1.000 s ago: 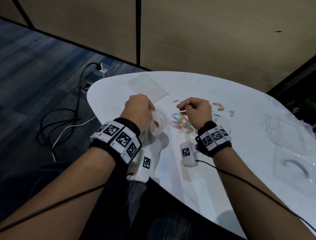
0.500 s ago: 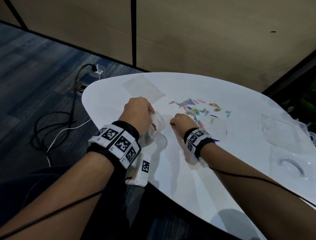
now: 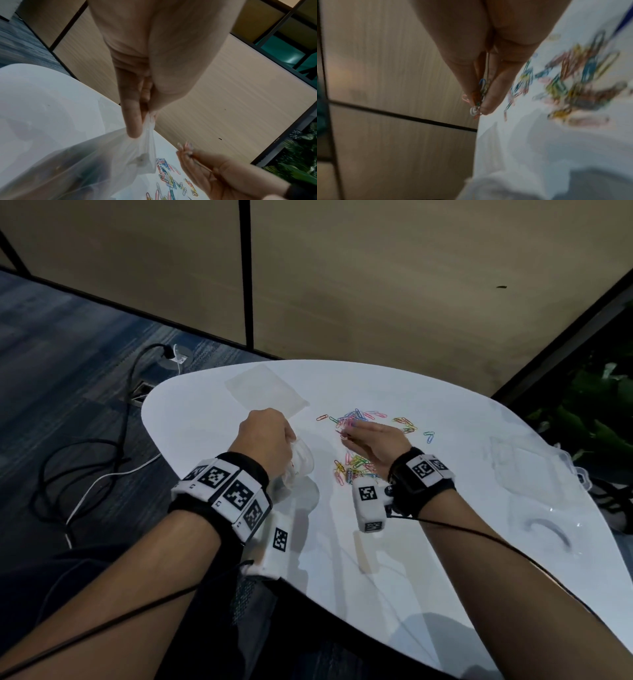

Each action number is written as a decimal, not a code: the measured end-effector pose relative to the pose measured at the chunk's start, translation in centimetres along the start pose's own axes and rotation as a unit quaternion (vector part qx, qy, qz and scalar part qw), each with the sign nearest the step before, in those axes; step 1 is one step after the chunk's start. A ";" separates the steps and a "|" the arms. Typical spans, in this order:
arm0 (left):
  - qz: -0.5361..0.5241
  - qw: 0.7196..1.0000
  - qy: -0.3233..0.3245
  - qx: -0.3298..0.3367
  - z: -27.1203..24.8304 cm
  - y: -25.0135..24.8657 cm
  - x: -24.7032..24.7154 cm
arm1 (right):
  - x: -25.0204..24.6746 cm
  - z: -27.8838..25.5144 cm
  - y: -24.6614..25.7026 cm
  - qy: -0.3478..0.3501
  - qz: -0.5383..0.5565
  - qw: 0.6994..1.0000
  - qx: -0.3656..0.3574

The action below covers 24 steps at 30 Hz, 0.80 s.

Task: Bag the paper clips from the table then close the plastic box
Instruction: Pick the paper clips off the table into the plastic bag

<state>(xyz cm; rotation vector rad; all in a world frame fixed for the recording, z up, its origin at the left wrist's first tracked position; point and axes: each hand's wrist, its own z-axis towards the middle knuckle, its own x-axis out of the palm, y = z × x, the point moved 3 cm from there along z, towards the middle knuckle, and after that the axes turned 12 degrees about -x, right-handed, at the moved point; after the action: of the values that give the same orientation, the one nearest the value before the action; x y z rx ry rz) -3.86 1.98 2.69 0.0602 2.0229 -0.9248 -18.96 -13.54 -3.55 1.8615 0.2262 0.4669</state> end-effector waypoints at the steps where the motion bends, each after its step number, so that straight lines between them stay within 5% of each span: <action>1: 0.000 1.000 -0.005 -0.002 -0.1 -0.1 0.0 | 1.0 -0.8 0.1 0.021 0.053 0.998 0.015; 6: -0.007 1.000 -0.009 -0.006 -0.4 -0.7 0.2 | 5.3 -3.6 -2.0 0.077 0.139 0.983 0.091; 17: 0.003 1.000 -0.012 0.000 -0.5 -0.6 0.0 | 7.6 -5.0 -3.8 0.108 -0.124 0.985 0.049; 21: 0.000 1.000 0.001 0.002 -0.6 -0.4 0.1 | 7.5 -5.1 -2.0 0.104 -0.399 0.908 -0.072; 24: 0.005 1.000 0.004 0.008 -0.6 -0.2 0.0 | 8.0 -5.5 -1.2 0.132 -0.490 0.849 -0.144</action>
<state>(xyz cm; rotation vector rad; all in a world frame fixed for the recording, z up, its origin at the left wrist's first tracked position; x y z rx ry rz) -4.35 2.18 2.96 0.0838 2.0202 -0.9361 -13.95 -5.36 -1.47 1.1619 1.1595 0.0206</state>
